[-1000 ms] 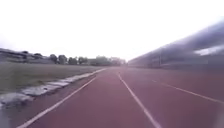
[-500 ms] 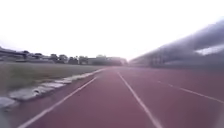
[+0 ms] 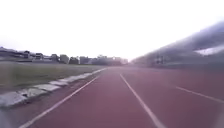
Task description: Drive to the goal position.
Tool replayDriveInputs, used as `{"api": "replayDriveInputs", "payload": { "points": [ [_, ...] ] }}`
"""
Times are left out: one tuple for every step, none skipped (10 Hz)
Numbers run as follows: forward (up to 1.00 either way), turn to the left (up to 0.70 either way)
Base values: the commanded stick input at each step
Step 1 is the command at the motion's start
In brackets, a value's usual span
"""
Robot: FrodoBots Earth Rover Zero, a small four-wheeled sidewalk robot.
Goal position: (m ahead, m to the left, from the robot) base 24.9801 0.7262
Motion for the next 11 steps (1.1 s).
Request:
{"api": "replayDriveInputs", "payload": {
  "points": [
    [0.70,-0.27],
    [0.70,-0.12],
    [0.70,0.00],
    [0.70,0.00],
    [0.70,0.00],
    [0.70,0.00],
    [0.70,0.00],
    [0.70,0.00],
    [0.70,0.00],
    [0.70,0.00],
    [0.70,-0.06]
  ]
}}
